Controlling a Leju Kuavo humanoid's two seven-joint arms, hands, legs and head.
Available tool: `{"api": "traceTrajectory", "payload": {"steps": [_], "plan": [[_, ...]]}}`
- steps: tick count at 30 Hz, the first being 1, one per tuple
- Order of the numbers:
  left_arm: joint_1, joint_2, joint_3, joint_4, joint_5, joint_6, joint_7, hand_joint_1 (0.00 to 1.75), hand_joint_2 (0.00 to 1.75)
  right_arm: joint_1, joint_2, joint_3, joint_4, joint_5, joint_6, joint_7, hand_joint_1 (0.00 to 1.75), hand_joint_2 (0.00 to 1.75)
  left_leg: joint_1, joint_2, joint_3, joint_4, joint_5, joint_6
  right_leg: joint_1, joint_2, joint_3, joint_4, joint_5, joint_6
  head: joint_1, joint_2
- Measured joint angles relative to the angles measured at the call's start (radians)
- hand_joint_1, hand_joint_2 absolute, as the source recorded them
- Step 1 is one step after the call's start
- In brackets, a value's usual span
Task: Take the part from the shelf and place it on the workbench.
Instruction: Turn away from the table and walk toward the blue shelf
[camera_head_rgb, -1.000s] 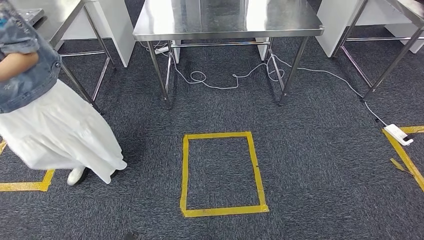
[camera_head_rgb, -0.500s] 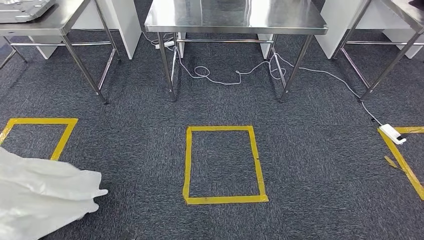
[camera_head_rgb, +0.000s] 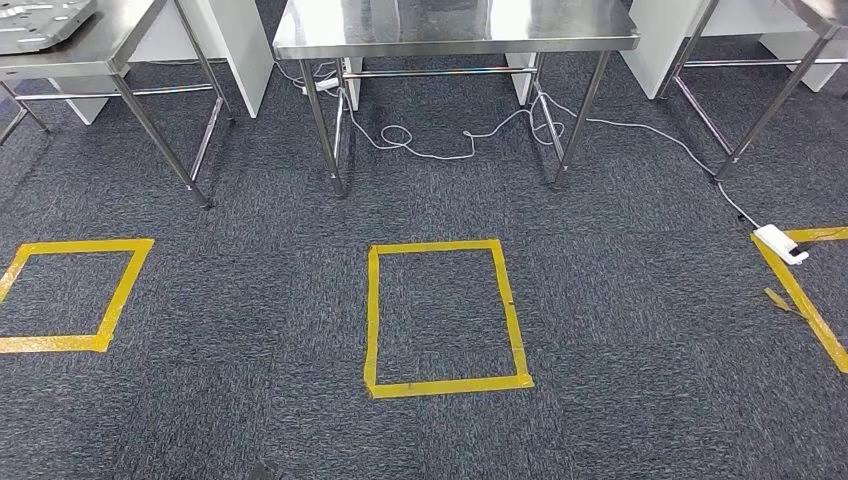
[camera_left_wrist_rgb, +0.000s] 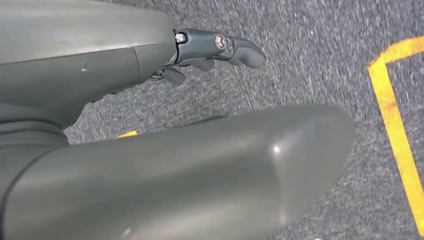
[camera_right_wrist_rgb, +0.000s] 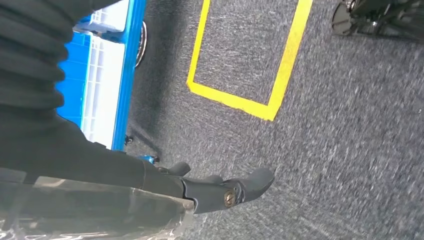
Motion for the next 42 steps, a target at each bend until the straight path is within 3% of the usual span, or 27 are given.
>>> {"api": "traceTrajectory", "payload": {"steps": [2,3,4,5,7,9,11,13,15,17,18,19,20,21,23,25,27,29,31,32,33,34,35,36,38,40,42], "plan": [[0.001,-0.001,-0.003,0.0,0.0,-0.001,0.001,0.0,0.0,0.002,0.0,0.0,0.0,0.0,-0.003,0.0,0.0,0.0,0.006,-0.002,-0.06,0.13,-0.049,-0.007,0.001,0.007,-0.005,0.001,0.002,-0.002,-0.001,0.0],[0.002,-0.001,-0.003,0.0,0.0,-0.001,0.001,0.0,0.0,0.004,0.0,0.0,0.0,0.0,-0.003,0.0,0.0,0.0,0.009,-0.003,-0.068,0.149,-0.044,-0.008,0.001,0.013,-0.006,0.002,0.002,-0.003,-0.001,0.0],[0.003,-0.001,-0.004,0.0,0.0,-0.001,0.001,0.0,0.0,0.005,0.0,0.0,0.0,0.0,-0.004,0.0,0.0,0.0,0.011,-0.004,-0.057,0.126,-0.02,-0.008,0.001,0.02,-0.006,0.003,0.003,-0.003,-0.001,0.0],[0.003,0.0,-0.004,0.0,0.0,-0.001,0.001,0.0,0.0,0.005,0.001,0.0,0.0,0.0,-0.004,0.0,0.0,0.0,0.014,-0.011,-0.027,0.063,0.02,-0.007,0.001,0.028,-0.005,0.005,0.002,-0.002,-0.001,0.0],[0.002,0.001,-0.004,0.0,0.0,-0.001,0.001,0.0,0.0,0.002,0.002,0.0,0.0,0.0,-0.005,0.0,0.0,0.0,0.018,-0.055,0.042,-0.081,0.084,-0.001,0.002,0.047,-0.008,0.008,0.003,0.001,0.0,0.0],[0.003,0.003,-0.004,0.0,0.0,-0.001,0.004,0.0,0.0,-0.002,0.003,0.0,0.0,0.0,-0.006,0.0,0.0,0.0,0.018,-0.084,0.068,-0.144,0.098,0.004,0.003,0.065,-0.021,0.01,0.007,0.012,0.0,0.0],[0.001,0.003,-0.005,0.0,-0.002,-0.001,0.006,0.0,0.0,-0.002,0.004,-0.001,0.0,0.0,-0.007,0.0,0.0,0.0,0.013,-0.067,0.066,-0.15,0.099,0.011,0.001,0.084,-0.035,0.009,0.015,0.028,0.0,0.0],[-0.003,0.002,-0.005,0.0,-0.004,-0.003,0.006,0.0,0.0,0.0,0.004,-0.002,0.001,0.0,-0.007,0.0,0.0,0.0,0.013,-0.043,0.07,-0.16,0.107,0.026,0.001,0.07,-0.05,0.025,0.007,0.037,0.001,0.0],[-0.006,0.002,-0.006,0.0,-0.004,-0.005,0.008,0.0,0.0,-0.001,0.004,-0.004,0.001,0.0,-0.007,0.0,0.0,0.0,0.011,-0.015,0.072,-0.168,0.114,0.037,0.004,0.027,-0.1,0.124,-0.045,0.031,0.005,0.0],[-0.004,0.003,-0.006,0.0,-0.004,-0.007,0.011,0.0,0.0,-0.003,0.005,-0.006,0.001,0.0,-0.007,0.0,0.0,0.0,0.005,0.014,0.069,-0.167,0.115,0.04,0.004,0.005,-0.174,0.275,-0.107,0.025,0.009,0.0],[-0.004,0.002,-0.007,0.0,-0.004,-0.007,0.012,0.0,0.0,-0.002,0.005,-0.007,0.001,0.0,-0.007,0.001,0.0,0.0,0.003,0.027,0.068,-0.167,0.115,0.041,0.004,0.003,-0.195,0.319,-0.119,0.028,0.009,0.0],[-0.004,0.002,-0.007,0.0,-0.003,-0.008,0.013,0.0,0.0,0.0,0.005,-0.009,0.001,0.0,-0.007,0.002,0.0,0.0,0.001,0.039,0.067,-0.167,0.115,0.041,0.004,0.002,-0.195,0.325,-0.116,0.034,0.009,0.0],[-0.004,0.001,-0.007,0.0,-0.002,-0.008,0.013,0.0,0.0,0.001,0.004,-0.01,0.001,0.0,-0.008,0.003,0.0,0.0,0.0,0.05,0.067,-0.167,0.115,0.041,0.004,-0.002,-0.17,0.283,-0.096,0.042,0.009,0.0],[-0.005,0.001,-0.008,0.0,-0.001,-0.008,0.013,0.0,0.0,0.001,0.003,-0.012,0.001,0.0,-0.008,0.004,0.0,0.0,-0.001,0.061,0.069,-0.167,0.115,0.041,0.005,-0.014,-0.126,0.206,-0.068,0.049,0.01,0.0],[-0.005,-0.001,-0.009,0.0,0.0,-0.009,0.013,0.0,0.0,-0.003,0.002,-0.015,0.001,0.0,-0.01,0.005,0.0,0.0,-0.007,0.082,0.072,-0.165,0.113,0.037,0.01,-0.055,-0.046,0.057,-0.018,0.049,0.011,0.0],[-0.006,-0.001,-0.009,0.0,0.001,-0.008,0.013,0.0,0.0,-0.008,0.001,-0.018,0.001,0.0,-0.01,0.005,0.0,0.0,-0.014,0.099,0.075,-0.163,0.109,0.03,0.016,-0.07,-0.026,0.008,0.001,0.037,0.009,0.0],[-0.009,-0.001,-0.01,0.0,0.002,-0.008,0.013,0.0,0.0,-0.008,0.0,-0.022,0.001,-0.001,-0.01,0.006,0.0,0.0,-0.012,0.112,0.077,-0.161,0.106,0.021,0.01,-0.048,-0.028,0.007,0.009,0.023,0.008,0.0],[-0.011,-0.001,-0.01,0.0,0.002,-0.007,0.013,0.0,0.0,-0.007,-0.001,-0.026,0.001,-0.003,-0.011,0.006,0.0,0.0,-0.004,0.08,0.063,-0.123,0.075,0.009,0.002,-0.029,-0.027,0.005,0.017,0.008,0.005,0.0],[-0.009,-0.002,-0.01,0.0,0.001,-0.007,0.015,0.0,0.0,-0.007,-0.001,-0.029,0.001,-0.005,-0.012,0.007,0.0,0.0,0.004,0.022,0.013,-0.002,-0.001,-0.003,-0.002,-0.009,-0.031,0.005,0.024,-0.002,0.002,0.0],[-0.007,-0.002,-0.011,0.0,0.001,-0.007,0.016,0.0,0.0,-0.007,-0.001,-0.031,0.001,-0.006,-0.012,0.007,0.0,0.0,0.006,0.005,-0.019,0.071,-0.037,-0.007,-0.001,0.002,-0.034,0.005,0.027,-0.005,0.002,0.0],[-0.006,-0.002,-0.011,0.0,0.0,-0.007,0.017,0.0,0.0,-0.005,-0.001,-0.032,0.001,-0.006,-0.013,0.007,0.0,0.0,0.008,-0.002,-0.043,0.126,-0.056,-0.01,0.0,0.014,-0.036,0.006,0.028,-0.006,0.002,0.0],[-0.005,-0.002,-0.011,0.0,0.0,-0.007,0.019,0.0,0.0,-0.003,-0.001,-0.033,0.001,-0.006,-0.013,0.007,0.0,0.0,0.009,-0.004,-0.051,0.147,-0.055,-0.011,0.001,0.027,-0.037,0.007,0.028,-0.006,0.002,0.0],[-0.005,-0.002,-0.011,0.0,0.0,-0.007,0.021,0.0,0.0,-0.002,-0.001,-0.034,0.001,-0.005,-0.013,0.007,0.0,0.0,0.011,-0.006,-0.039,0.123,-0.031,-0.01,0.0,0.04,-0.038,0.009,0.028,-0.006,0.002,0.0],[-0.005,-0.002,-0.011,0.0,0.0,-0.009,0.023,0.0,0.0,-0.001,0.0,-0.034,0.001,-0.004,-0.013,0.007,0.0,0.0,0.012,-0.013,-0.012,0.066,0.006,-0.009,0.0,0.054,-0.037,0.012,0.028,-0.005,0.002,0.0],[-0.005,-0.001,-0.011,0.0,0.003,-0.012,0.028,0.0,0.0,-0.002,0.0,-0.034,0.001,0.0,-0.013,0.007,0.0,0.0,0.018,-0.064,0.051,-0.071,0.072,-0.003,0.002,0.08,-0.043,0.02,0.028,-0.002,0.003,0.0],[-0.005,0.001,-0.011,0.0,0.006,-0.014,0.032,0.0,0.0,-0.005,0.001,-0.034,0.001,0.003,-0.013,0.007,0.0,0.0,0.019,-0.101,0.073,-0.13,0.087,0.002,0.003,0.104,-0.06,0.026,0.033,0.012,0.003,0.0],[-0.006,0.0,-0.011,-0.001,0.008,-0.016,0.033,0.0,0.0,-0.004,0.0,-0.035,0.001,0.003,-0.013,0.007,0.0,0.0,0.016,-0.083,0.071,-0.138,0.088,0.012,0.001,0.124,-0.076,0.025,0.041,0.029,0.003,0.0]]}}
